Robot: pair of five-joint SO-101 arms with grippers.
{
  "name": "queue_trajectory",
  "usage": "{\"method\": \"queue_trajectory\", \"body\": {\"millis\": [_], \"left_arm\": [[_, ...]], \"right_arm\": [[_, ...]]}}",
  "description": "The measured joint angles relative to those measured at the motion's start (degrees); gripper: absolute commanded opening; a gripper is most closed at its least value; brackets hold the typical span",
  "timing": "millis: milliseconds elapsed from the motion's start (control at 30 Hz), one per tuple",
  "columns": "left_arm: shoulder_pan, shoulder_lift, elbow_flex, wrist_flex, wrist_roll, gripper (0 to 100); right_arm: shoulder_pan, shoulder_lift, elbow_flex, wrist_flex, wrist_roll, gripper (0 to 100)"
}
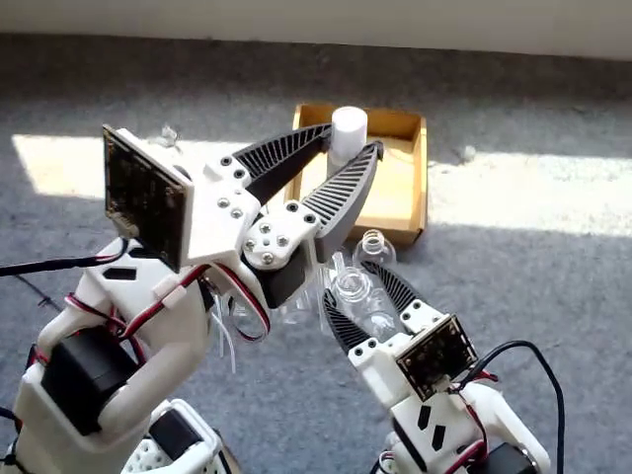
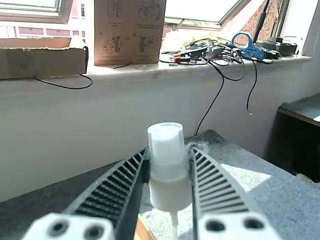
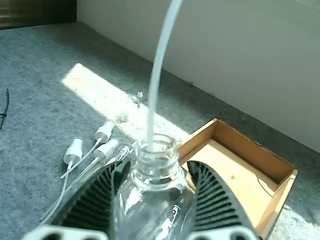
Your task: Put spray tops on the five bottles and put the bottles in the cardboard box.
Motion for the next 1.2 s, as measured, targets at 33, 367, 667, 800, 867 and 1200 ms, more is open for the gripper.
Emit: {"method": "queue_trajectory", "body": {"millis": [33,367,667,800,867,1200], "left_arm": [[0.0,0.3,0.1,0.0,0.0,4],[-0.1,-0.2,3.4,0.0,0.0,4],[3.3,-1.4,14.1,0.0,0.3,4],[3.4,-7.2,18.6,-0.1,0.4,4],[3.7,-10.8,20.8,-0.1,0.1,4],[3.4,-16.8,30.9,-6.1,-1.4,4]], "right_arm": [[0.0,0.0,0.0,0.0,0.0,0.4],[0.0,0.0,0.0,-0.7,0.0,0.4],[1.7,0.4,0.8,-10.9,-2.2,0.4],[6.9,4.5,0.7,-15.8,-5.0,0.4],[7.8,7.0,0.7,-16.6,-6.2,0.4],[5.5,8.0,0.7,-16.7,-7.1,0.4]]}}
